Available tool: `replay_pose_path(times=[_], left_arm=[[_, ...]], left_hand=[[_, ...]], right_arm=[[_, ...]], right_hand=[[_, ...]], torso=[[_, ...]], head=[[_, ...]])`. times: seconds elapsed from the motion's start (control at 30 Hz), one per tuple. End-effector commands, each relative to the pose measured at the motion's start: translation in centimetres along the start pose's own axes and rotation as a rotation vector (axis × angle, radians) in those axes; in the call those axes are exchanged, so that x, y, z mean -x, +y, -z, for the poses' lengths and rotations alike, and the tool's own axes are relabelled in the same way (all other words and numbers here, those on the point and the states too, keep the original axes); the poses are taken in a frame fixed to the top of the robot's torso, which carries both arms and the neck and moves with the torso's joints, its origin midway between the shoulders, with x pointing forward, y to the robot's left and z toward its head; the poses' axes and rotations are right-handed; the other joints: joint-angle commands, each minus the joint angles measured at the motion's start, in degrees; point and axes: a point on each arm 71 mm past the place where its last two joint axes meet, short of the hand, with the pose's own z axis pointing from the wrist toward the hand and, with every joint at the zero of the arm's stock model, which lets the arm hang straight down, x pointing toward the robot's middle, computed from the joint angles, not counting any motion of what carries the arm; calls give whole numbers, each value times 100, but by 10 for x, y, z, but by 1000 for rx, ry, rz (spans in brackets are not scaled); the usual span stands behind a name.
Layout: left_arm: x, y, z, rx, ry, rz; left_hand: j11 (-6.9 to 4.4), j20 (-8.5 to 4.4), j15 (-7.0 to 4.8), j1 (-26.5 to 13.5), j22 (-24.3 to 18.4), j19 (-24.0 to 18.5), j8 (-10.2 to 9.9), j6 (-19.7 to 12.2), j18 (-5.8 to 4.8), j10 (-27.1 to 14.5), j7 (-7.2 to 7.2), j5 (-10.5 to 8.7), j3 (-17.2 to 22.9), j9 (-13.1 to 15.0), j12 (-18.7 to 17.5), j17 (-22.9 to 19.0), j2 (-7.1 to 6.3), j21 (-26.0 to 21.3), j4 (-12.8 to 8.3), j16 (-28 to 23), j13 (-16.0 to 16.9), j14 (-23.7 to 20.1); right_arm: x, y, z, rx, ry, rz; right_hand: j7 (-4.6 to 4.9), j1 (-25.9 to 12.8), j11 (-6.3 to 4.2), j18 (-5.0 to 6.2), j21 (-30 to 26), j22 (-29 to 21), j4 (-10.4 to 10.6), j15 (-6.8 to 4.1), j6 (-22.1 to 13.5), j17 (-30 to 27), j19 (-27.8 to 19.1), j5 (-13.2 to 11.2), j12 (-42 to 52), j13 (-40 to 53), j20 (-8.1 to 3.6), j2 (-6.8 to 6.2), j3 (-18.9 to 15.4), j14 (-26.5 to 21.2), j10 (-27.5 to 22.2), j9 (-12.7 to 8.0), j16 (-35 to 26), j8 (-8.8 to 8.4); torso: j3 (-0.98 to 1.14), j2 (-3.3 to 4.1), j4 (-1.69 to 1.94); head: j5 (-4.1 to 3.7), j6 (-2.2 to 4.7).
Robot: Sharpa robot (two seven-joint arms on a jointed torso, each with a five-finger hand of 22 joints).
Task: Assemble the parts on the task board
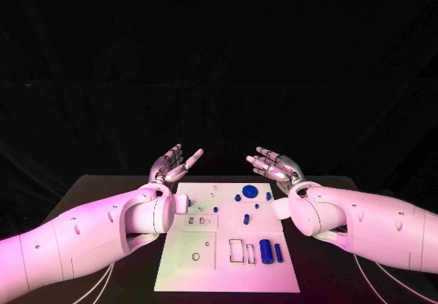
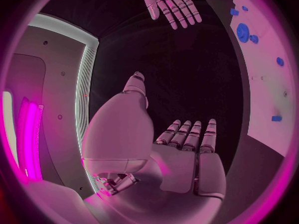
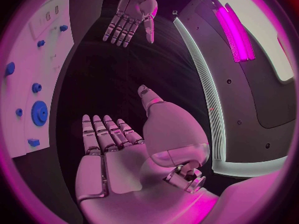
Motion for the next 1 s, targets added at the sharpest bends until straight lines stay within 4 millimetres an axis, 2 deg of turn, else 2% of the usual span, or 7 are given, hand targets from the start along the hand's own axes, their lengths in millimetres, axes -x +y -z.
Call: replay_pose_path(times=[0.03,0.2,0.23,0.3,0.47,0.6,1.0], left_arm=[[-4,-1,0,9,35,19],[-4,-1,0,9,35,19],[19,-8,7,-20,40,19],[22,-11,8,-30,38,18],[27,-16,9,-47,36,18],[29,-22,11,-53,47,22],[27,-47,24,-87,146,6]], left_hand=[[116,61,74,192,13,14,43,167,108,167,447,33,59,25,50,22,86,42,50,44,25,118],[189,80,347,294,66,287,155,782,114,609,528,2,257,92,98,109,364,155,32,205,61,936],[217,80,340,310,76,345,178,901,107,717,549,-4,281,104,112,117,405,176,27,226,71,1046],[276,79,337,374,118,609,251,1308,104,1089,592,-20,347,140,159,154,529,268,17,321,100,1499],[454,64,170,552,423,2434,489,2591,223,2867,632,-50,385,243,475,339,740,924,-20,766,227,3432],[299,46,3,634,510,2959,655,3603,472,3870,631,-57,316,293,693,400,831,1221,-46,925,272,3999],[39,22,-285,1094,606,3496,759,4305,735,4728,443,-53,258,318,791,647,866,1581,-287,1139,297,4870]], right_arm=[[-11,-1,-2,-31,187,26],[-11,-1,-3,-39,214,37],[12,13,-5,111,117,246],[15,15,-6,123,110,265],[21,20,-8,140,105,304],[25,26,-11,151,110,336],[30,44,-19,198,201,697]], right_hand=[[866,528,-39,233,414,201,-341,-109,1221,136,1000,61,253,119,29,-7,38,1854,1585,123,359,237],[724,688,-198,377,652,290,-554,-257,2435,148,1590,137,435,162,26,28,167,2788,2901,194,464,418],[706,702,-215,397,701,310,-582,-275,2551,148,1715,122,439,160,26,17,181,2845,2962,195,465,426],[659,726,-266,456,840,361,-660,-332,2900,146,2052,71,437,153,27,-10,227,3025,3146,191,460,434],[593,728,-363,553,1019,402,-796,-440,3507,148,2366,18,411,151,12,-56,344,3411,3514,185,451,401],[520,671,-444,565,1236,460,-889,-565,3762,158,2756,7,359,150,-78,-81,521,3844,3866,178,466,318],[278,689,-759,549,2331,1027,-1375,-990,4409,417,3660,224,208,189,-603,-440,1034,5088,4808,205,610,327]], torso=[[0,1,0],[0,1,0],[-44,111,-22],[-46,130,-21],[-49,198,-10],[-59,271,-11],[-117,585,6]], head=[[0,0],[0,0],[-13,-78],[-9,-80],[-15,-73],[-26,-77],[-68,-37]])
